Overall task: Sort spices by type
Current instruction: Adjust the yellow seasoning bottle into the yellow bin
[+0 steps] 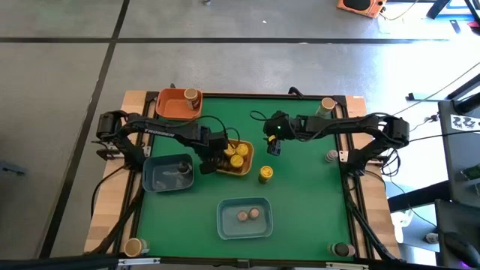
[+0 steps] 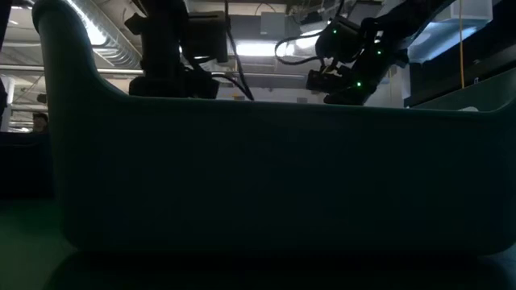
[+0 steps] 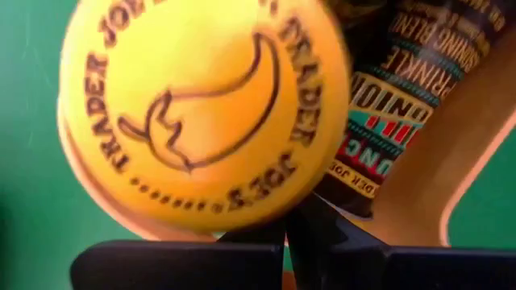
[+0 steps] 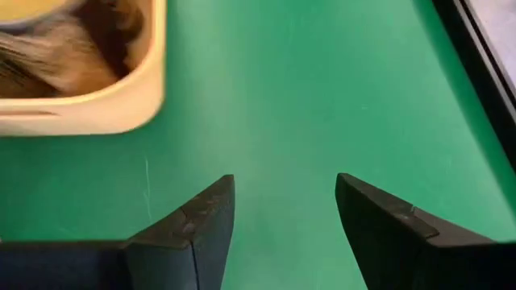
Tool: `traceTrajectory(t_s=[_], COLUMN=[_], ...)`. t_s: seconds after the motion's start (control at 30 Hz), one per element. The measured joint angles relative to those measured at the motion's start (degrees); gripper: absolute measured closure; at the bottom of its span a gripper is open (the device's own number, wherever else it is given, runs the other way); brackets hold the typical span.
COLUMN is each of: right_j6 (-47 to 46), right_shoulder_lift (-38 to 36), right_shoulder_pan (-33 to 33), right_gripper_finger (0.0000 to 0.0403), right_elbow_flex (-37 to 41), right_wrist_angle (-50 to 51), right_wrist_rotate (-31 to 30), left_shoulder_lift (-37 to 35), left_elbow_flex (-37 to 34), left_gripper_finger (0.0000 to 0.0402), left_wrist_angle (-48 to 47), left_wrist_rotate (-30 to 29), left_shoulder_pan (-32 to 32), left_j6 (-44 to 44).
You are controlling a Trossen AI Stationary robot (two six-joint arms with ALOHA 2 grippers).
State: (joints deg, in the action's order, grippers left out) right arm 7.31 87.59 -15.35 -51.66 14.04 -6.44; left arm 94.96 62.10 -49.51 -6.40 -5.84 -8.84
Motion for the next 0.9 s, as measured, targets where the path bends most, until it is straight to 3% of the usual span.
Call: traceTrajectory(t_s=[0.2,0.43,0.9], right_j6=[0.12,0.3,0.09], right_shoulder_lift=[-0.11,-0.11,-0.11], right_shoulder_pan=[-0.01,-0.04,-0.04], right_gripper_finger=[0.0189,0.0189,0.0189], right_elbow_flex=[0.0,0.0,0.0], right_wrist_angle=[-1.01,-1.03,-0.52], right_wrist_rotate=[1.5,1.46,1.46], left_shoulder_lift=[0.02,-0.02,-1.2], left_elbow_flex=[-0.04,0.1,4.89], left_gripper_finger=[0.0396,0.0396,0.0396], left_wrist_angle=[0.55,3.79,-5.0], left_wrist_rotate=[0.66,6.96,6.76], left_shoulder_pan=[0.2,0.48,1.77], left_j6=[2.92,4.51,2.98])
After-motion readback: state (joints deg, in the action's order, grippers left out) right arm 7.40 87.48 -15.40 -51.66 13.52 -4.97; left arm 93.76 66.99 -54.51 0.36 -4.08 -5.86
